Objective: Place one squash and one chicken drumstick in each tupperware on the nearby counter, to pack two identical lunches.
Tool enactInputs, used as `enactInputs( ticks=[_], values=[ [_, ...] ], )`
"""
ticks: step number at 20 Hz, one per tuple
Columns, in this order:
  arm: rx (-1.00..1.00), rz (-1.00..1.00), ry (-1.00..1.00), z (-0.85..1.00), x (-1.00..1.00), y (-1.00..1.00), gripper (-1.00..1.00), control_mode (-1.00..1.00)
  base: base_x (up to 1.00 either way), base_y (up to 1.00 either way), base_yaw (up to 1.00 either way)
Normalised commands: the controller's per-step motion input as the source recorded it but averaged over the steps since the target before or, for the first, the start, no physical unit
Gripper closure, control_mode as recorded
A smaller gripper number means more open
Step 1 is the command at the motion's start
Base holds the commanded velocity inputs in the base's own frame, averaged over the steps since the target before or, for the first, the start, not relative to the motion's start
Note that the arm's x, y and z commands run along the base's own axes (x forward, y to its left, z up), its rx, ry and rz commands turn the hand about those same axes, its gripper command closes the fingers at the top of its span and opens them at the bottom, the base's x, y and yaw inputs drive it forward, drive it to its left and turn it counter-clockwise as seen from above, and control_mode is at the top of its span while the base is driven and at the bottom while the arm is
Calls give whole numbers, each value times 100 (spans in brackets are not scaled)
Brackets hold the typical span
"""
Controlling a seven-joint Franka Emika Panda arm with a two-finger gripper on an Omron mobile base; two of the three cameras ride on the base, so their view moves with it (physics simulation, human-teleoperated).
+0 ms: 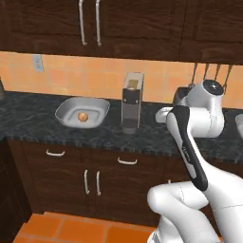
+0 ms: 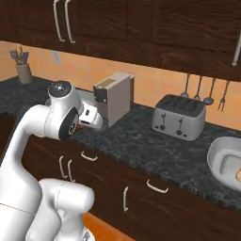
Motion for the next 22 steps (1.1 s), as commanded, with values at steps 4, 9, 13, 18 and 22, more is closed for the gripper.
enactInputs(
  ticks=[4,9,13,18,22],
  values=[
    [0,0,0,0,0,0,100,100,54,100,-2],
    [0,0,0,0,0,0,100,100,95,100,-22],
    [0,0,0,0,0,0,100,100,91,75,-33],
    [0,0,0,0,0,0,100,100,70,27,-18],
    [-2,-5,16,-64,61,-1,100,-100,16,0,-3]
  ],
)
